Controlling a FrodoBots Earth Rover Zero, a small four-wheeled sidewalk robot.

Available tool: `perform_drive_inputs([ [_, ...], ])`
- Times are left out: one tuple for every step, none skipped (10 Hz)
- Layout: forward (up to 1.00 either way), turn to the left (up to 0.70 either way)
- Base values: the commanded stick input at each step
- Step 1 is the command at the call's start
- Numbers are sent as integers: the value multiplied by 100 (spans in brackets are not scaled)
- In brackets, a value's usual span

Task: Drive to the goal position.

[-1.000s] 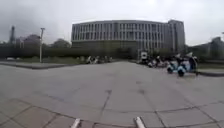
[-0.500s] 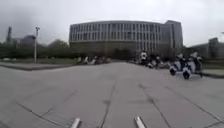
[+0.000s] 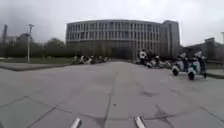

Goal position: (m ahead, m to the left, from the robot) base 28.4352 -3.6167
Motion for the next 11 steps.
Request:
perform_drive_inputs([
  [100, 6],
  [100, -7],
  [100, -5],
  [100, 6],
  [100, 6],
  [100, -5],
  [100, -32],
  [100, -17],
  [100, 6],
  [100, 6],
  [100, 6],
])
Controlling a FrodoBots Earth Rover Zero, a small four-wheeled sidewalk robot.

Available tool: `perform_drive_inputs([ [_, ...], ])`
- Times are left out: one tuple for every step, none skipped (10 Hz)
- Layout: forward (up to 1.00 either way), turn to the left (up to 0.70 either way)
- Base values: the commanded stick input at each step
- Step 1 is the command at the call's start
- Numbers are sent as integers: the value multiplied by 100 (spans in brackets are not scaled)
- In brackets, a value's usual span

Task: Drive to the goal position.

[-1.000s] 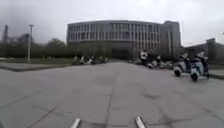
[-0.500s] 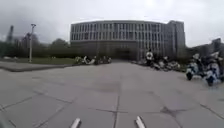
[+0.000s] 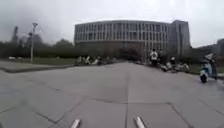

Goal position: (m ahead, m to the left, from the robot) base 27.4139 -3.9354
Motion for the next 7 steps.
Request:
perform_drive_inputs([
  [100, 6],
  [100, -15],
  [100, -15],
  [100, 6],
  [100, 6],
  [100, -5],
  [100, -6],
])
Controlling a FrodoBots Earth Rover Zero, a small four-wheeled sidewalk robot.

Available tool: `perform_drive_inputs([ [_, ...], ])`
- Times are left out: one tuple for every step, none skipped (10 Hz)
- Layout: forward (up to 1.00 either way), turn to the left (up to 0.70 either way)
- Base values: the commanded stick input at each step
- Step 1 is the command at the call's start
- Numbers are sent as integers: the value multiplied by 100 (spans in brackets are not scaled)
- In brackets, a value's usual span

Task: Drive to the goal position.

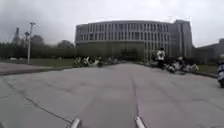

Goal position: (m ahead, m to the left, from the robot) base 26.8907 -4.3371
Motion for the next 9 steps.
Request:
perform_drive_inputs([
  [100, 6],
  [100, -6],
  [100, -24],
  [100, -34],
  [100, -34],
  [100, -34],
  [100, -34],
  [100, -34],
  [100, -34],
])
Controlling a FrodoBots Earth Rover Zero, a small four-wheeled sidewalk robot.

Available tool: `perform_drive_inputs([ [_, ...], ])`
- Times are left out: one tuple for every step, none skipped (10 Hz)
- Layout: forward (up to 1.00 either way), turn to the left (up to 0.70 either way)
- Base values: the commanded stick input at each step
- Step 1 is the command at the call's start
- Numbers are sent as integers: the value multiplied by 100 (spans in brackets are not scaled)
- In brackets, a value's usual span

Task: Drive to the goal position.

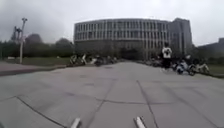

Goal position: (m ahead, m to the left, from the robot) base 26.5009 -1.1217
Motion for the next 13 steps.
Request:
perform_drive_inputs([
  [100, -34],
  [100, -22],
  [100, 6],
  [100, 6],
  [100, 6],
  [100, -15],
  [100, -34],
  [100, -26],
  [100, -7],
  [100, 6],
  [100, 6],
  [100, 6],
  [100, 6],
])
